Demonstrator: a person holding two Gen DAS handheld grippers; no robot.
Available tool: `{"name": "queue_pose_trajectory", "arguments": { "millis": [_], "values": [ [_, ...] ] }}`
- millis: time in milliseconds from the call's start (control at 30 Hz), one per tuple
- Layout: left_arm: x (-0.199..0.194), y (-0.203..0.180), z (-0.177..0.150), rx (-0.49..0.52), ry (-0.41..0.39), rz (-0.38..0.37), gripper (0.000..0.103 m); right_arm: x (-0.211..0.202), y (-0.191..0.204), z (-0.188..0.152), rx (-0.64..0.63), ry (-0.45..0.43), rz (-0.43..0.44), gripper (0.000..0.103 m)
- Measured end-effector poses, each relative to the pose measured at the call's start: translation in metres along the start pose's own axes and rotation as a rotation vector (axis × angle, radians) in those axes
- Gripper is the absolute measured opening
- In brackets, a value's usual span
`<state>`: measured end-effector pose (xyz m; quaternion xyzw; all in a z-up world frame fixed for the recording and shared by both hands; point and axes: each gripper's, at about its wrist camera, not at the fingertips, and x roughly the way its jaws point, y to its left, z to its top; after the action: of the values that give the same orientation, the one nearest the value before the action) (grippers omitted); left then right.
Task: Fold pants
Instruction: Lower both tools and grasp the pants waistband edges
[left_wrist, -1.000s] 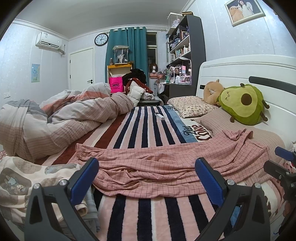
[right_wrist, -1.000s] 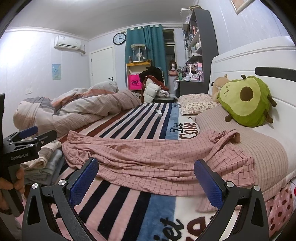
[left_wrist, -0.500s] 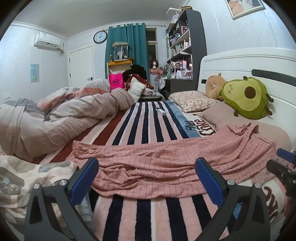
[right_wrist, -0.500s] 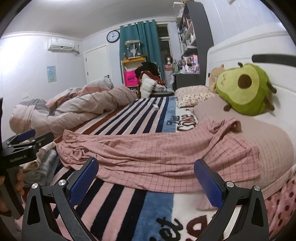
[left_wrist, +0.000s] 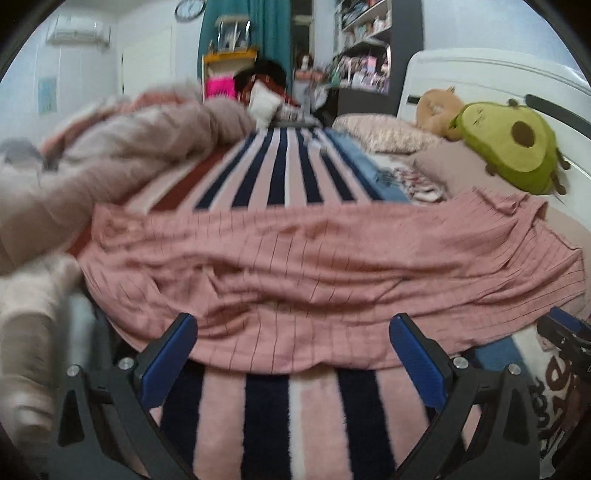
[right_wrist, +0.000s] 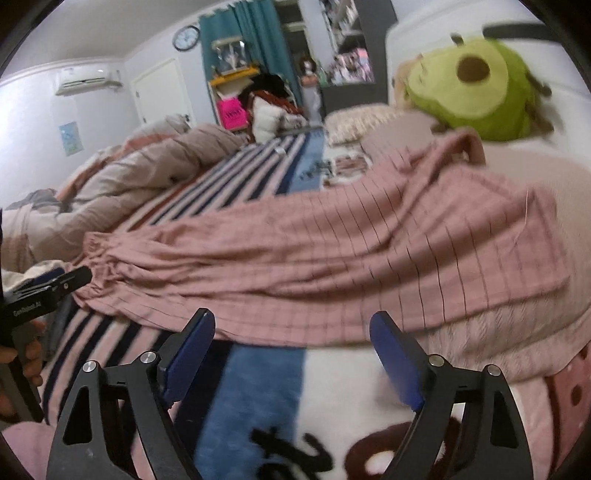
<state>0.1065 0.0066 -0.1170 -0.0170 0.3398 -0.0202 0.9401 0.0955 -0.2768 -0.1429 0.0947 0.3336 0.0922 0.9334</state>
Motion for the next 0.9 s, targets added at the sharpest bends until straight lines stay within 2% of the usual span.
{"name": "queue_pose_trajectory", "arguments": {
  "millis": [133,267,467,567,667,700,733,767,833,900],
  "values": [
    [0.029,0.021,-0.016,-0.077,0.092,-0.027,0.102,0.022,-0.019,-0.01,0.054,0.07,0.014,0.066],
    [0.043,0.036,-0.029,-0.143,0.143,-0.047,0.102,0.034,-0.03,-0.013,0.105,0.094,0.019,0.065],
    [0.052,0.06,-0.027,-0.258,0.134,-0.133,0.102,0.048,-0.035,-0.005,0.159,0.114,-0.006,0.066],
    [0.06,0.068,-0.02,-0.307,0.132,-0.151,0.097,0.053,-0.036,0.0,0.177,0.11,-0.02,0.065],
    [0.069,0.079,-0.012,-0.343,0.116,-0.149,0.09,0.057,-0.035,0.003,0.2,0.1,-0.045,0.049],
    [0.071,0.081,-0.01,-0.354,0.114,-0.137,0.082,0.058,-0.036,0.004,0.212,0.097,-0.055,0.042],
    [0.073,0.083,-0.008,-0.359,0.113,-0.114,0.07,0.058,-0.039,0.003,0.223,0.094,-0.061,0.035],
    [0.074,0.086,-0.007,-0.358,0.112,-0.088,0.062,0.058,-0.041,0.003,0.236,0.09,-0.066,0.031],
    [0.074,0.089,-0.006,-0.357,0.109,-0.053,0.027,0.058,-0.045,0.003,0.256,0.088,-0.075,0.012],
    [0.069,0.091,-0.007,-0.355,0.096,-0.064,0.01,0.057,-0.048,0.003,0.268,0.084,-0.068,0.007]
  ]
}}
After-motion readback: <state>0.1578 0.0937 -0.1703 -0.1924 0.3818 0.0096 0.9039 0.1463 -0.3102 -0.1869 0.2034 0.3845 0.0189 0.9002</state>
